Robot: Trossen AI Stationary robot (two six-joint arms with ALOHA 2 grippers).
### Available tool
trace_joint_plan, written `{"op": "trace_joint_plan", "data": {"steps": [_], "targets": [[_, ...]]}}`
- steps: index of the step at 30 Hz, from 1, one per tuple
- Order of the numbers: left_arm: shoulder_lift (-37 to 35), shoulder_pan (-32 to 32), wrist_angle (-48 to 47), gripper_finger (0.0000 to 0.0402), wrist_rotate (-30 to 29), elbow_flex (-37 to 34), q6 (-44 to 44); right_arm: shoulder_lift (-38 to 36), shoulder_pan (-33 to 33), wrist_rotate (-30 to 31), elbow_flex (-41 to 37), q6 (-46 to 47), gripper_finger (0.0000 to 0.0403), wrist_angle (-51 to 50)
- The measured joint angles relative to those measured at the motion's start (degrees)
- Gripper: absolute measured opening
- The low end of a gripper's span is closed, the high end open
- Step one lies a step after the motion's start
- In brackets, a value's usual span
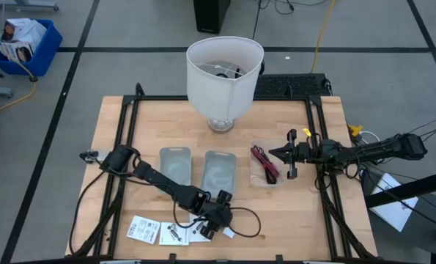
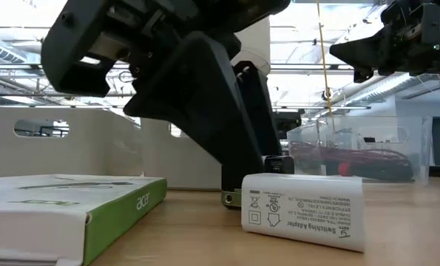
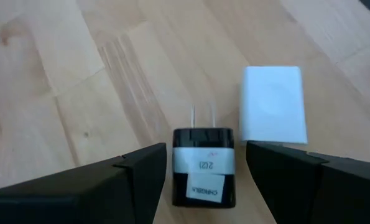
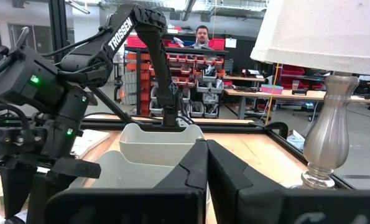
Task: Pick and place items into bin
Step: Put the black charger adapter into the right gray bin
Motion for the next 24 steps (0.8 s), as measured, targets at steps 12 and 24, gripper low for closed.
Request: {"op": "trace_joint_plan", "data": {"steps": [12,24], "targets": [[0.00,0.09,-0.42,0.0139,1.24,0.00,0.34,0.01,0.01,0.00,0.00,-0.02,0.0000,0.00],[-3.19,-1.62,-8.42,0.0139,-3.93,7.91,6.20,0.07,0.02,-0.02,0.00,-0.02,0.0000,-0.09]]}}
